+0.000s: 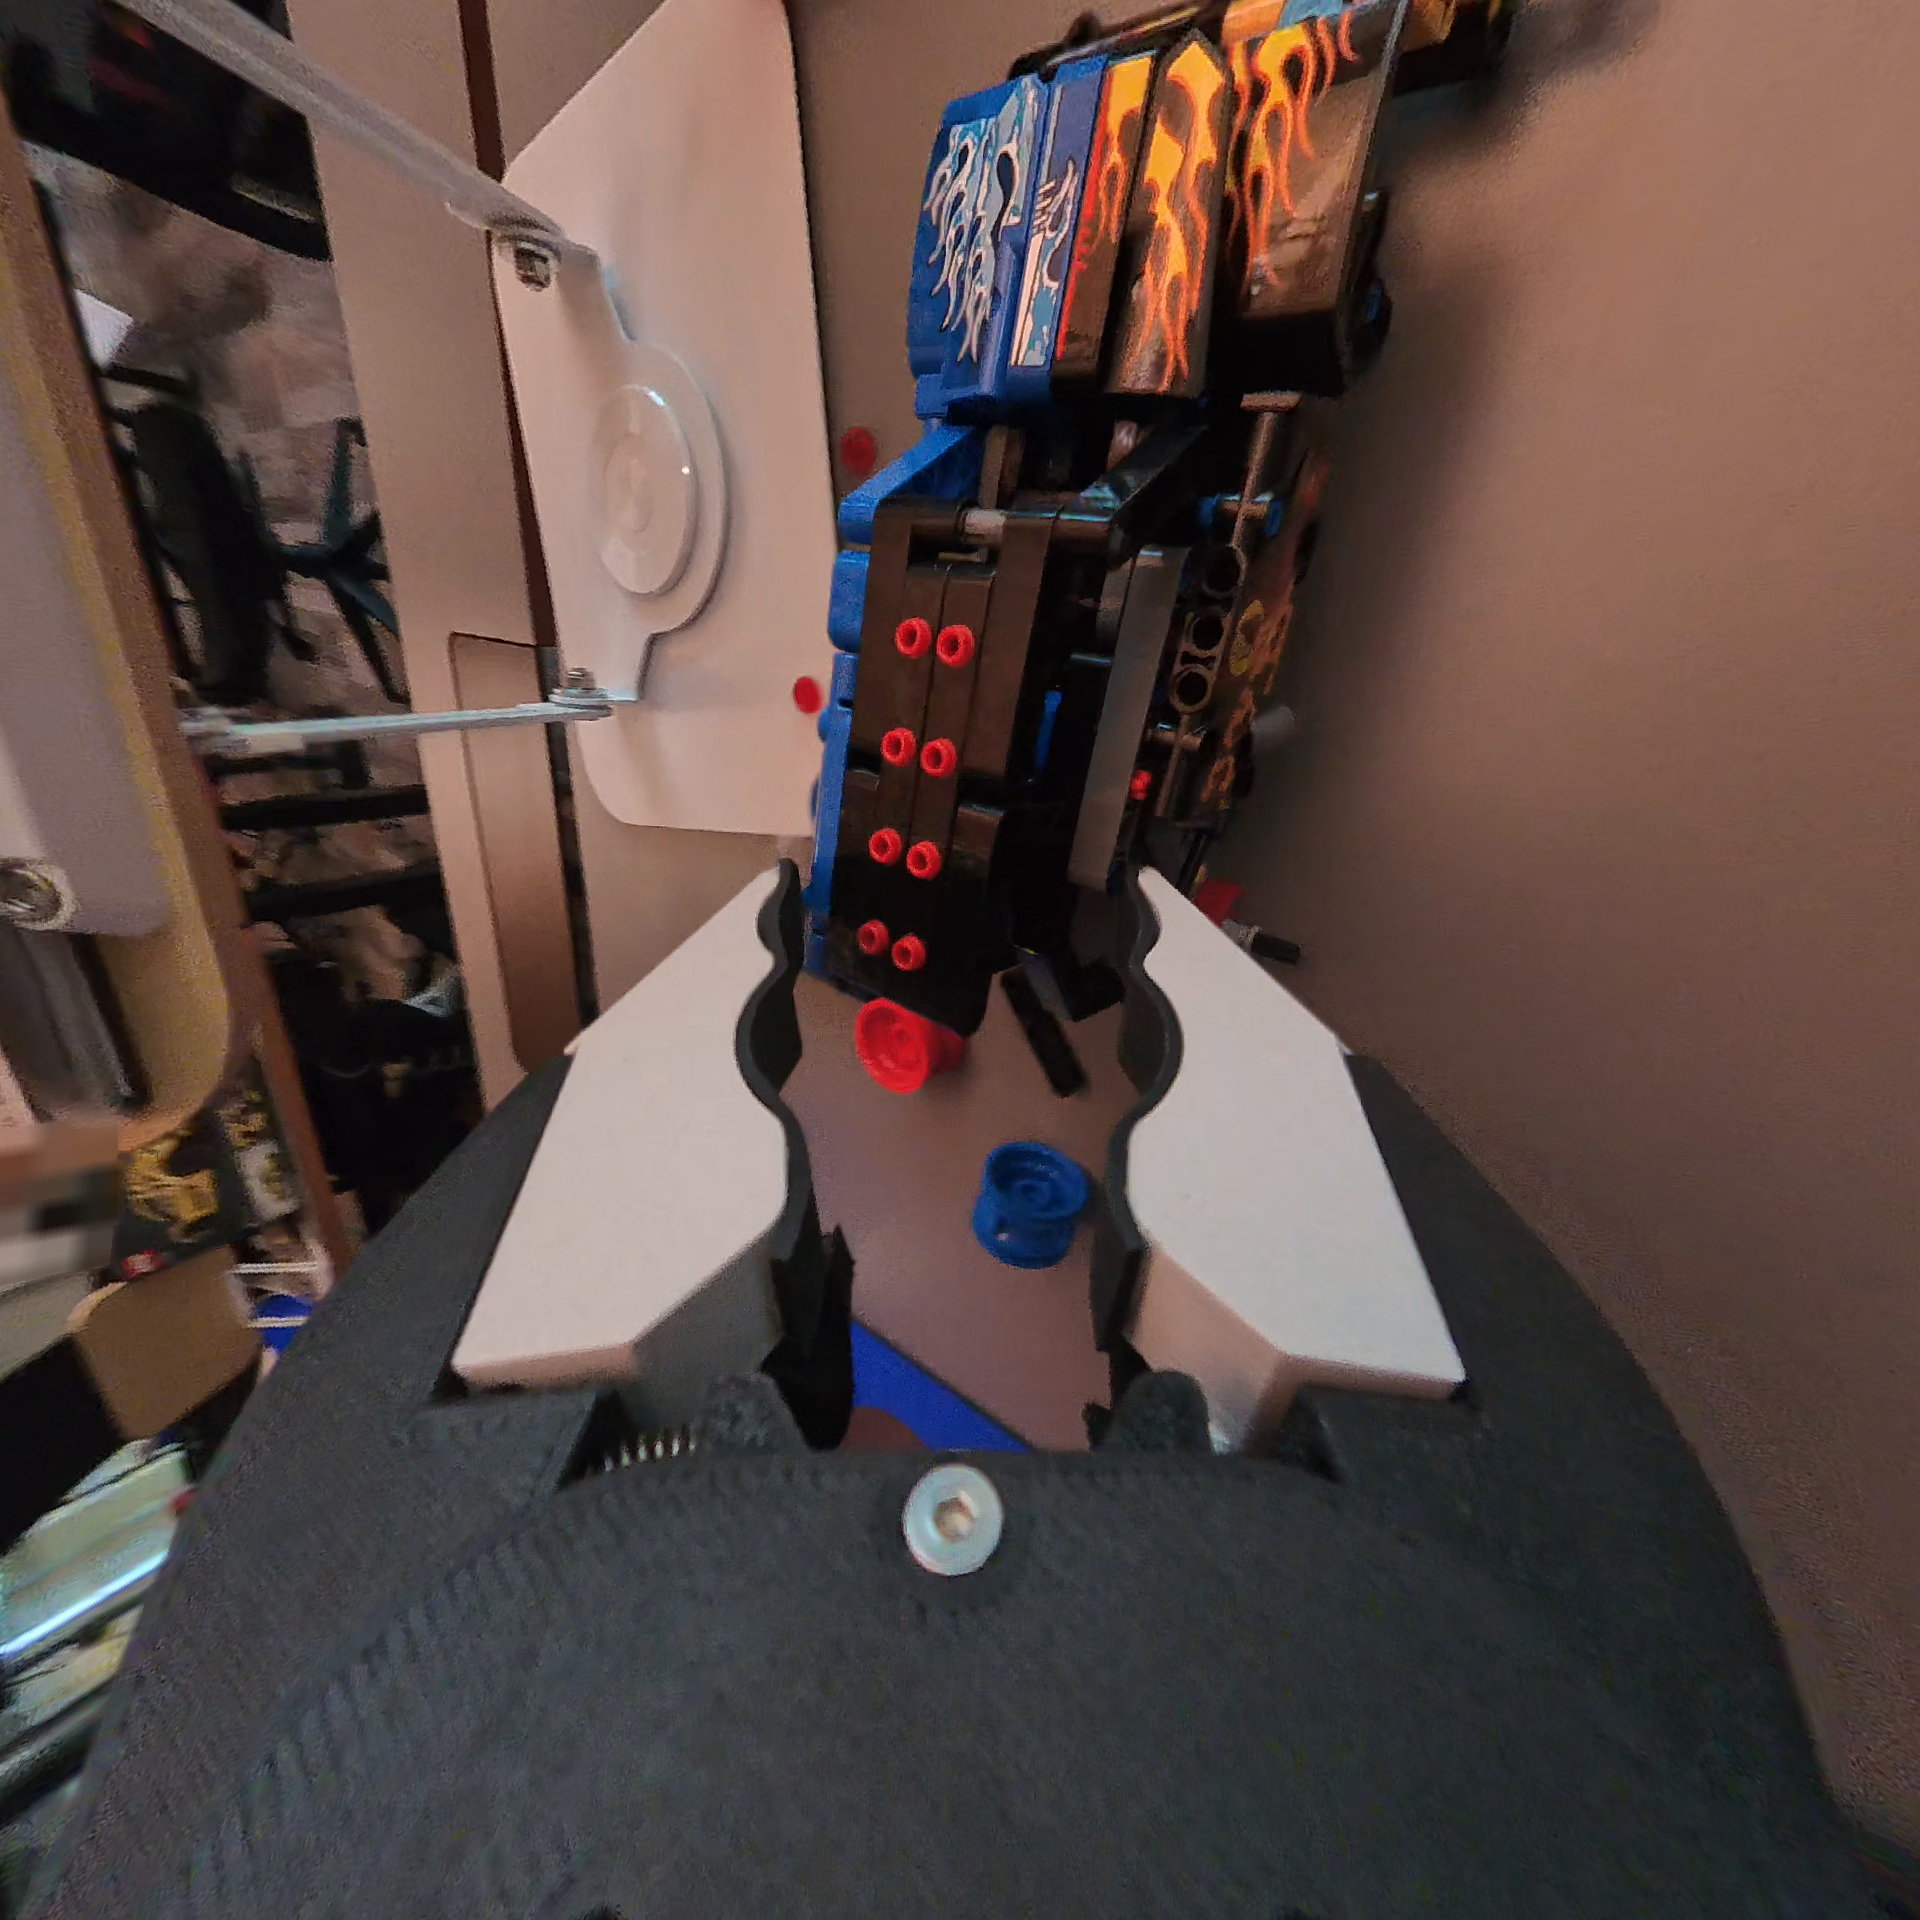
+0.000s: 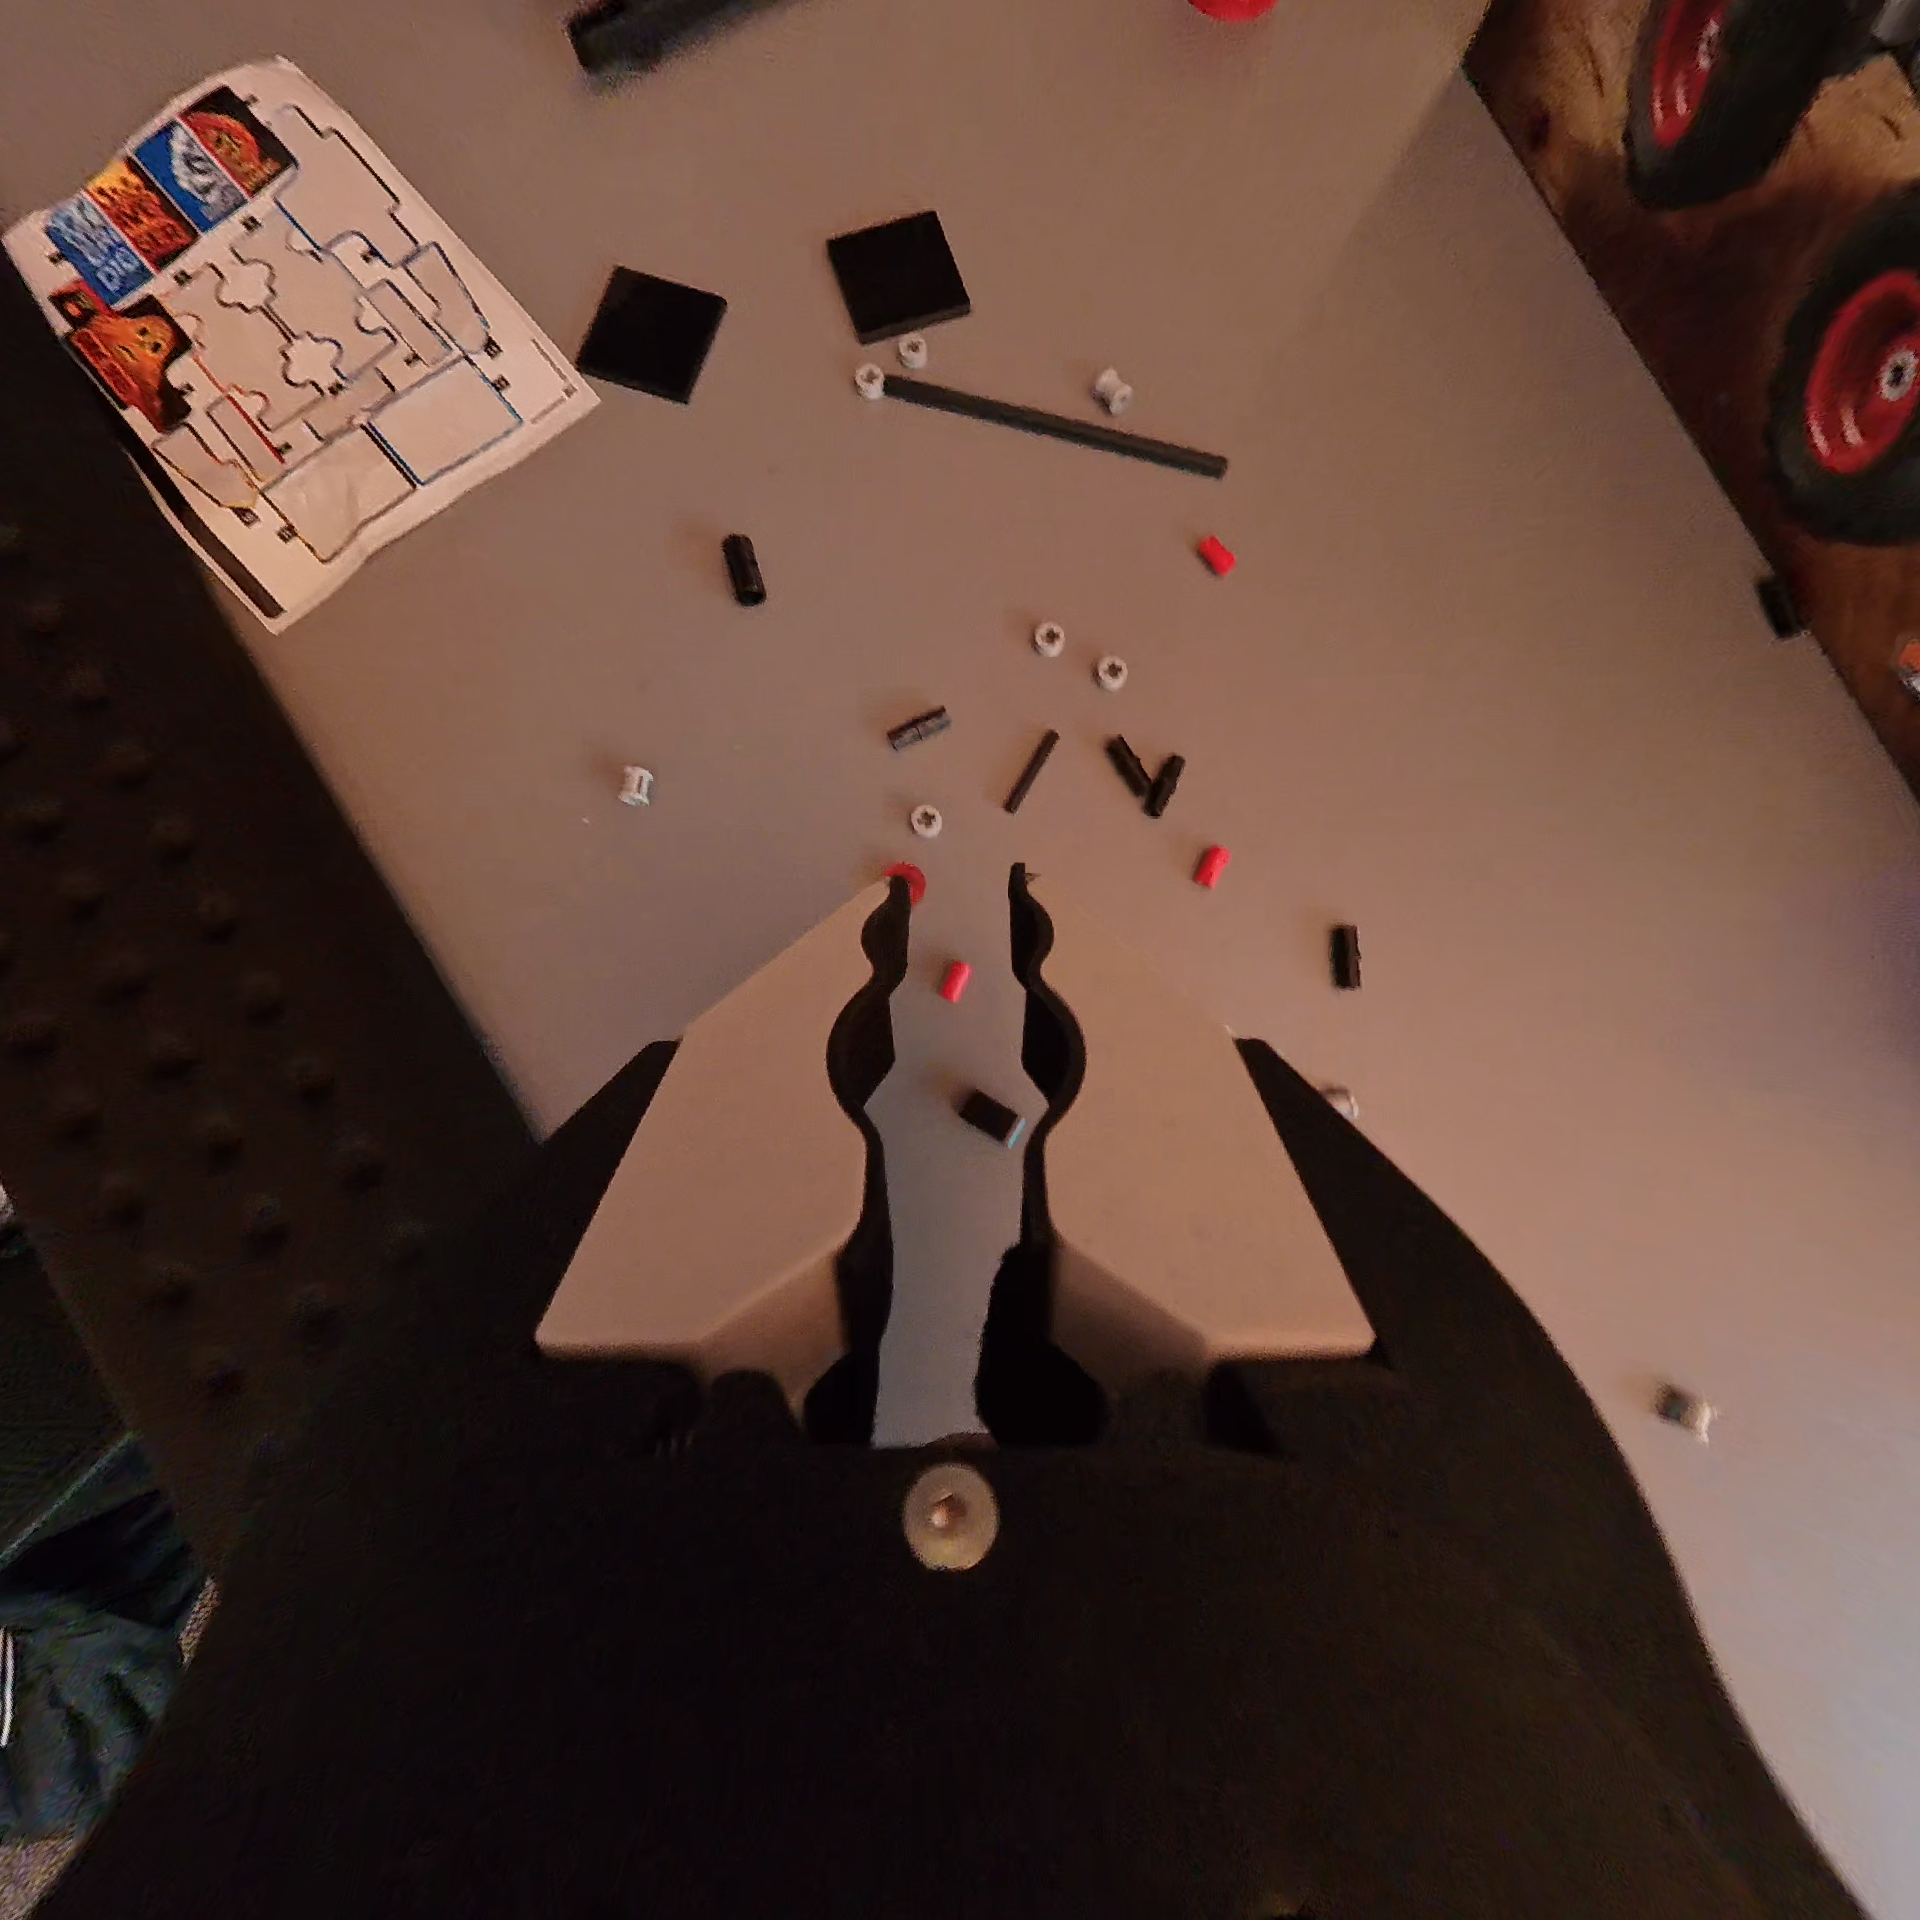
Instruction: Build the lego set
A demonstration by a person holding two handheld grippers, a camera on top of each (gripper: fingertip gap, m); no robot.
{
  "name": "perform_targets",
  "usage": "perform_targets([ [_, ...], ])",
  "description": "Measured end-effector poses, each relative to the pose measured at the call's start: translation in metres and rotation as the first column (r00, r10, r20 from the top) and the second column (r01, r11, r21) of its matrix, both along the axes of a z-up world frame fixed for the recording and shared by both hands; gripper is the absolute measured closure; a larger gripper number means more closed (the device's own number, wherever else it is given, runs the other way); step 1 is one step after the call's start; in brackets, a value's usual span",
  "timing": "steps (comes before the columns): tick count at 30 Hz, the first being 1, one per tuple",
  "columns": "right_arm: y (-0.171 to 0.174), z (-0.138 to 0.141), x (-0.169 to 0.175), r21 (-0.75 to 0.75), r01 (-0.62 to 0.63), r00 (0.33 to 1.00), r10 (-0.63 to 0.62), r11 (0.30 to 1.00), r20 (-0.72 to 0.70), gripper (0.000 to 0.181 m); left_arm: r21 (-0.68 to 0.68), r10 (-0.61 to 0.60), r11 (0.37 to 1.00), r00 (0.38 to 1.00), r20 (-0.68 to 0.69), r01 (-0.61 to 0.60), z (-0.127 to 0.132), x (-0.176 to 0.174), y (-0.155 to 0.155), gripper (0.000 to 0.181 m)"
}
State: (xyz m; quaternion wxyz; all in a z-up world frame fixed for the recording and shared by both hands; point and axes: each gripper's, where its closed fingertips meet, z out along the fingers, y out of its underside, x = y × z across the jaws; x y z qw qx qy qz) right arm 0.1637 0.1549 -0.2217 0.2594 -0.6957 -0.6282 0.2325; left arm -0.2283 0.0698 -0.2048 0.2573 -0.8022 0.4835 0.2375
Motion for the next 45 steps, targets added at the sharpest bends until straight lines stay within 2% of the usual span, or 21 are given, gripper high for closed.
perform_targets([
  [3,0.002,-0.001,0.008,0.0,0.025,1.0,-0.025,1.0,-0.01,0.164,0.031,-0.032,0.999,0.999,-0.032,0.033,0.001,-0.014,0.009,0.122],
  [6,0.002,-0.001,0.012,0.002,0.04,0.999,-0.04,0.999,-0.025,0.164,0.047,0.003,0.999,0.997,-0.082,0.001,0.002,-0.037,0.012,0.123],
  [7,0.002,-0.001,0.012,0.002,0.043,0.999,-0.043,0.999,-0.03,0.164,0.03,0.019,0.999,0.998,-0.056,-0.018,0.002,-0.039,0.008,0.117],
  [9,0.003,-0.001,0.013,0.003,0.05,0.998,-0.049,0.999,-0.035,0.164,0.022,0.042,0.999,0.991,0.128,-0.045,0.011,-0.023,0.002,0.098],
  [11,0.005,-0.001,0.014,0.001,0.059,0.997,-0.058,0.998,-0.042,0.164,0.03,0.009,0.999,0.958,0.286,-0.019,0.024,0.005,-0.002,0.098],
  [12,0.005,-0.001,0.013,-0.004,0.06,0.997,-0.061,0.998,-0.05,0.164,0.04,-0.006,0.999,0.953,0.303,-0.007,0.027,0.016,-0.001,0.101],
  [14,0.003,-0.001,0.009,-0.012,0.056,0.996,-0.057,0.998,-0.067,0.164,0.035,-0.025,0.999,0.965,0.259,0.017,0.018,0.035,0.005,0.109],
  [17,0.0,-0.003,0.0,-0.01,0.044,0.996,-0.044,0.999,-0.071,0.164,-0.006,-0.022,1.0,0.993,0.117,0.023,-0.009,0.044,0.013,0.117],
  [18,-0.002,-0.004,-0.003,-0.008,0.038,0.997,-0.038,0.999,-0.071,0.164,-0.044,-0.023,0.999,0.992,0.123,0.029,-0.018,0.048,0.01,0.123],
  [19,-0.004,-0.004,-0.005,-0.006,0.03,0.997,-0.03,1.0,-0.07,0.164,-0.065,-0.011,0.998,0.989,0.145,0.021,-0.024,0.049,0.007,0.118],
  [20,-0.007,-0.005,-0.008,-0.006,0.018,0.997,-0.019,1.0,-0.071,0.164,-0.054,-0.017,0.998,0.986,0.168,0.026,-0.024,0.05,0.006,0.118],
  [23,-0.013,-0.01,-0.012,-0.009,-0.009,0.998,0.009,1.0,-0.059,0.164,-0.071,-0.031,0.997,0.986,0.164,0.043,-0.02,0.042,-0.005,0.138],
  [26,-0.014,-0.011,-0.017,-0.01,-0.019,0.998,0.018,1.0,-0.065,0.164,-0.101,-0.136,0.984,0.984,0.117,0.148,-0.018,0.04,-0.023,0.146],
  [29,-0.016,-0.007,-0.023,-0.005,-0.032,0.996,0.031,0.999,-0.08,0.165,-0.162,-0.141,0.974,0.982,0.124,0.16,-0.017,0.03,-0.045,0.145],
  [32,-0.02,-0.004,-0.03,0.005,-0.046,0.995,0.047,0.999,-0.086,0.165,-0.201,-0.081,0.974,0.989,0.121,0.105,-0.016,0.014,-0.066,0.142],
  [35,-0.023,0.003,-0.038,0.019,-0.066,0.993,0.067,0.998,-0.094,0.164,-0.196,0.0,0.98,0.985,0.174,0.035,-0.012,0.002,-0.083,0.138],
  [40,-0.035,0.016,-0.068,0.068,-0.147,0.985,0.152,0.987,-0.086,0.163,-0.083,0.106,0.993,0.961,0.256,-0.087,0.006,-0.019,-0.094,0.135],
  [41,-0.038,0.018,-0.075,0.081,-0.165,0.982,0.171,0.983,-0.078,0.164,-0.063,0.13,0.991,0.955,0.265,-0.117,0.009,-0.026,-0.095,0.131],
  [45,-0.052,0.028,-0.107,0.114,-0.241,0.965,0.25,0.964,-0.073,0.164,-0.02,0.215,0.974,0.9,0.378,-0.225,0.022,-0.047,-0.087,0.094],
])
